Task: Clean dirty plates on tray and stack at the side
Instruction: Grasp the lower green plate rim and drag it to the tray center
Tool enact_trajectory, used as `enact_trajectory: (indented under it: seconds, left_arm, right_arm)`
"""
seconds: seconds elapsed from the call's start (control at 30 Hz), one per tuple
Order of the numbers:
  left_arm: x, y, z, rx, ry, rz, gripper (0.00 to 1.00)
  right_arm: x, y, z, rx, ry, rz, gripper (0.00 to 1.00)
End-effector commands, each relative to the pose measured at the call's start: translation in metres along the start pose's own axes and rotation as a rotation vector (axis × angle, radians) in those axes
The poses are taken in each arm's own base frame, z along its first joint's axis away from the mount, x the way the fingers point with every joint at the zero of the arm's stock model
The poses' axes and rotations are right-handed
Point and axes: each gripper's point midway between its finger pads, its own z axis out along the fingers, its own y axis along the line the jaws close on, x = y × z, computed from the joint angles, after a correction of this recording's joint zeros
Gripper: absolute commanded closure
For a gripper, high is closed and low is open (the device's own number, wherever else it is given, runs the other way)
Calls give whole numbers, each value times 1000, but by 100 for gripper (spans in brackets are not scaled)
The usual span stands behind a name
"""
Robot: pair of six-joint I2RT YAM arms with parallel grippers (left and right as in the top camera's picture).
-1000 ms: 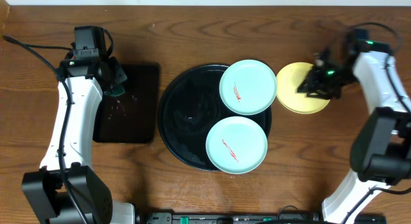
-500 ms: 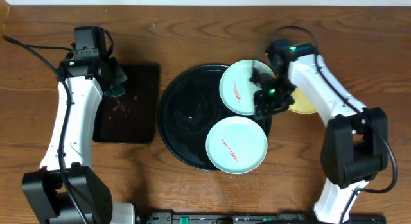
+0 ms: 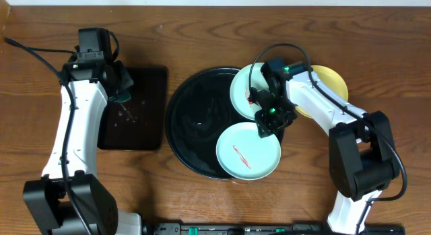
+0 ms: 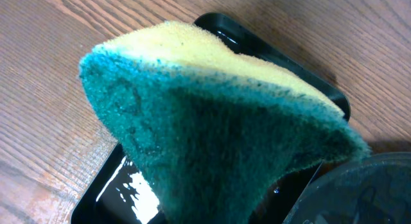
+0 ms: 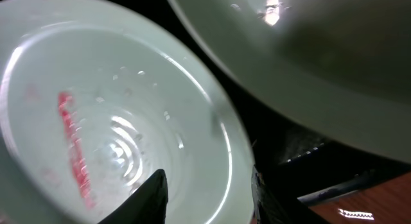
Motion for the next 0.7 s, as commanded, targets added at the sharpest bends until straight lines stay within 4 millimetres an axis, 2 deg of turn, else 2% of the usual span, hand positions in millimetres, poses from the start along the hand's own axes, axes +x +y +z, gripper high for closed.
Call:
enact_trajectory:
  seconds: [0.0,0.07,0.43,0.57,0.67]
  left_arm:
    - [3,3,2,-10,9,-13,92]
    - [4,3,2,-12,12,-13,92]
    - [4,3,2,-12,12,-13,92]
    - [4,3,2,-12,12,-13,93]
    - [4,3,2,-12,12,-13,92]
  right_arm:
    - [-3,-4,-2,29,-22,20,62]
    - [-6,-4,-2,30,-33,29,67]
    - [-4,-5,9,30,-37,34,69]
    - [-8,-6,15,25,-59,65,84]
    - [-8,-6,15,25,-61,65,99]
